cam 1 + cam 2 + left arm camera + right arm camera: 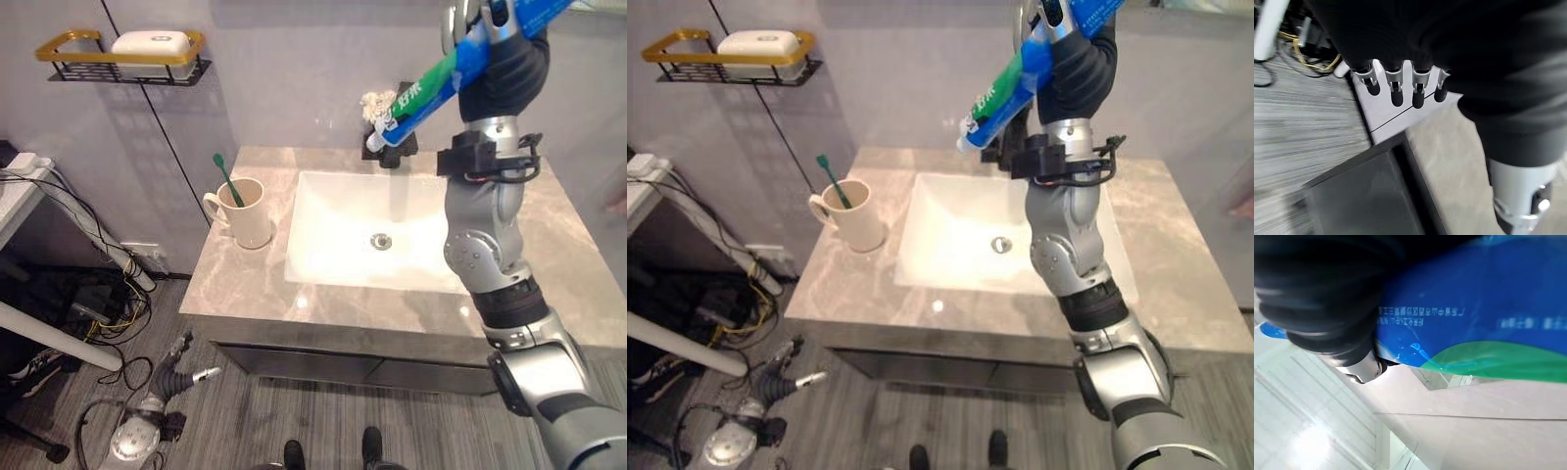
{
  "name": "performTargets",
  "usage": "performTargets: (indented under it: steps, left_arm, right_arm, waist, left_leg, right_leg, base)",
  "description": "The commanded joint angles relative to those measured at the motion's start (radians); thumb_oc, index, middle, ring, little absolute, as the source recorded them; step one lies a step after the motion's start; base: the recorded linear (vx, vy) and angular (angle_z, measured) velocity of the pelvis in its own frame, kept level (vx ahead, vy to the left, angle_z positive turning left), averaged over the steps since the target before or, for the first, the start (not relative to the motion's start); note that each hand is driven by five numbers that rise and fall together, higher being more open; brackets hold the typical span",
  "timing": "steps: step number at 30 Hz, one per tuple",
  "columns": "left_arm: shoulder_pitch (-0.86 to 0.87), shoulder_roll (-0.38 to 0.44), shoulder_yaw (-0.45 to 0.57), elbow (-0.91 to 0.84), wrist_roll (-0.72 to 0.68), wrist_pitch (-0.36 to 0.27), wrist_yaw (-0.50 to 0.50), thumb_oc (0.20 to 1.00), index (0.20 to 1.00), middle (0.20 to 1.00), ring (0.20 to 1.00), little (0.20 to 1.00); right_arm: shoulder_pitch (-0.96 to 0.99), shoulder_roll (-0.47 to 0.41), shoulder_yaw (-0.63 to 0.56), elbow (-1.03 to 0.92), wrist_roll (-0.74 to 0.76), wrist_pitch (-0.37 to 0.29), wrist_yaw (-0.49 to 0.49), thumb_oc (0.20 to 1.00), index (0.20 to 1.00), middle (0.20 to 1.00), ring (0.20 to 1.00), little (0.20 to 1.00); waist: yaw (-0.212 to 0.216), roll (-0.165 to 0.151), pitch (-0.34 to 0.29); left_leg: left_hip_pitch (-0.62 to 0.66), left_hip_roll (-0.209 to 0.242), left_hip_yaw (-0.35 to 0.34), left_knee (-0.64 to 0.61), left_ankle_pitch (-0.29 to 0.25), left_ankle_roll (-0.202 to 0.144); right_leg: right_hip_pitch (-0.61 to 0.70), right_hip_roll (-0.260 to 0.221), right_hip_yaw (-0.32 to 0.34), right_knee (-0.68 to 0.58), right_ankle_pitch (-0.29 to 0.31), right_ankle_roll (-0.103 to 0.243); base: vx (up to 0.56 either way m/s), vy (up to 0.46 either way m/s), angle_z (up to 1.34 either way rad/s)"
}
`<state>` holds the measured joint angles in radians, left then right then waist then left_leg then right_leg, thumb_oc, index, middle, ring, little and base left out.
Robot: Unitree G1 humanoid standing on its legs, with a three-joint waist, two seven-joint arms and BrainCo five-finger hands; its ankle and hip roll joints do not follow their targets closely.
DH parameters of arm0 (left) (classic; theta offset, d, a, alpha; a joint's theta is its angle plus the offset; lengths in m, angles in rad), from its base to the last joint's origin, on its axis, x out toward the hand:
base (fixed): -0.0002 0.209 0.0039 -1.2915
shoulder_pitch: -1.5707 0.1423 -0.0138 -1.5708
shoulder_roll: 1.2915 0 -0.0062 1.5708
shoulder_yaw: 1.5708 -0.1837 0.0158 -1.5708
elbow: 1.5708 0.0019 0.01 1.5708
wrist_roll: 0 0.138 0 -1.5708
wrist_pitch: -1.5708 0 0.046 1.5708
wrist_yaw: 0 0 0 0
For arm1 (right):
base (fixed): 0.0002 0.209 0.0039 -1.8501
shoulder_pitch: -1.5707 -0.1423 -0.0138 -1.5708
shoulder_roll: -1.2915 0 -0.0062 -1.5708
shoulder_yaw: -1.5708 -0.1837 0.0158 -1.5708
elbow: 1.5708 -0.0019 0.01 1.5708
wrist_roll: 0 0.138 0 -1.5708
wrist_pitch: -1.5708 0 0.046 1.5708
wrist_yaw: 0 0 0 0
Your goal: Put brush and paste in cup on sink, flatten towel.
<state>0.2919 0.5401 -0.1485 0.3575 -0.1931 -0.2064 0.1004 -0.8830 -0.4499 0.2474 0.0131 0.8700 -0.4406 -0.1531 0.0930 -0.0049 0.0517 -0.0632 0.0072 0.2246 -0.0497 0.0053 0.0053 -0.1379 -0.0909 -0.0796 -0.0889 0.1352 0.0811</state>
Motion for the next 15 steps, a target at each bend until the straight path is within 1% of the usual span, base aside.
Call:
performTargets:
  steps: [1, 4, 5, 6, 8, 10, 11, 13, 15]
  left_arm:
    - [-0.044, 0.025, 0.012, -0.009, 0.006, -0.014, -0.005, 1.0, 1.0, 1.0, 1.0, 1.0]
    - [-0.048, 0.015, -0.01, -0.004, 0.004, -0.013, -0.008, 1.0, 1.0, 1.0, 1.0, 1.0]
    - [-0.049, 0.015, -0.009, -0.004, 0.004, -0.013, -0.008, 1.0, 1.0, 1.0, 1.0, 1.0]
    - [-0.045, 0.016, -0.01, -0.002, 0.005, -0.012, -0.007, 1.0, 1.0, 1.0, 1.0, 1.0]
    - [-0.045, 0.018, -0.014, 0.002, 0.0, -0.013, -0.003, 1.0, 1.0, 1.0, 1.0, 1.0]
    - [-0.045, 0.019, -0.013, 0.004, 0.0, -0.011, 0.003, 1.0, 1.0, 1.0, 1.0, 1.0]
    - [-0.041, 0.022, -0.008, 0.002, -0.003, -0.01, 0.005, 1.0, 1.0, 1.0, 1.0, 1.0]
    - [-0.042, 0.025, -0.009, 0.0, -0.004, -0.012, 0.005, 1.0, 1.0, 1.0, 1.0, 1.0]
    - [-0.043, 0.033, -0.012, -0.004, 0.001, -0.016, 0.008, 1.0, 1.0, 1.0, 1.0, 1.0]
  right_arm:
    - [-0.135, -0.027, -0.028, -0.021, -0.011, -0.028, -0.008, 0.2, 0.2, 0.2, 0.2, 0.2]
    - [-0.2, 0.001, 0.008, 0.013, -0.035, -0.018, -0.024, 0.2, 0.2, 0.2, 0.2, 0.2]
    - [-0.201, 0.002, 0.009, 0.014, -0.036, -0.018, -0.025, 0.2, 0.2, 0.2, 0.2, 0.2]
    - [-0.225, -0.016, 0.008, 0.03, -0.029, -0.015, -0.025, 0.2, 0.2, 0.2, 0.2, 0.2]
    - [-0.268, -0.005, 0.031, 0.061, -0.05, -0.016, -0.042, 0.2, 0.2, 0.2, 0.2, 0.2]
    - [-0.294, 0.009, 0.045, 0.073, -0.079, -0.004, -0.06, 0.2, 0.2, 0.2, 0.2, 0.2]
    - [-0.321, 0.017, 0.057, 0.082, -0.115, 0.003, -0.073, 0.2, 0.2, 0.2, 0.2, 0.2]
    - [-0.332, 0.017, 0.062, 0.09, -0.129, 0.006, -0.079, 0.2, 0.2, 0.2, 0.2, 0.2]
    - [-0.344, 0.019, 0.051, 0.115, -0.137, 0.007, -0.091, 0.2, 0.2, 0.2, 0.2, 0.2]
  waist:
    - [0.016, -0.026, -0.001]
    - [0.025, -0.034, -0.011]
    - [0.024, -0.034, -0.011]
    - [0.024, -0.036, -0.014]
    - [0.032, -0.04, -0.017]
    - [0.04, -0.041, -0.018]
    - [0.051, -0.042, -0.021]
    - [0.056, -0.044, -0.021]
    - [0.065, -0.044, -0.021]
  left_leg:
    - [0.004, 0.028, -0.018, 0.082, -0.05, -0.04]
    - [0.006, 0.026, -0.032, 0.07, -0.045, -0.044]
    - [0.006, 0.026, -0.033, 0.069, -0.045, -0.044]
    - [0.006, 0.025, -0.035, 0.067, -0.044, -0.044]
    - [0.006, 0.02, -0.043, 0.062, -0.045, -0.043]
    - [0.004, 0.012, -0.053, 0.06, -0.049, -0.038]
    - [0.003, 0.006, -0.059, 0.057, -0.051, -0.034]
    - [0.002, 0.001, -0.063, 0.056, -0.053, -0.03]
    - [-0.003, -0.014, -0.073, 0.054, -0.058, -0.021]
  right_leg:
    - [0.092, -0.012, -0.044, 0.029, -0.089, 0.042]
    - [0.111, -0.01, -0.055, 0.02, -0.094, 0.04]
    - [0.111, -0.01, -0.056, 0.019, -0.094, 0.04]
    - [0.115, -0.011, -0.057, 0.017, -0.095, 0.041]
    - [0.123, -0.015, -0.064, 0.011, -0.095, 0.043]
    - [0.131, -0.021, -0.069, 0.009, -0.093, 0.048]
    - [0.137, -0.027, -0.074, 0.007, -0.092, 0.052]
    - [0.14, -0.032, -0.076, 0.007, -0.09, 0.056]
    - [0.144, -0.043, -0.08, 0.011, -0.081, 0.065]
  base:
    - [0.06, -0.049, 0.13]
    - [0.07, -0.033, 0.15]
    - [0.06, -0.002, 0.11]
    - [0.03, 0.016, 0.14]
    - [0.05, 0.031, 0.14]
    - [0.06, 0.066, 0.14]
    - [0.04, 0.064, 0.12]
    - [0.04, 0.089, 0.09]
    - [0.04, 0.132, 0.13]
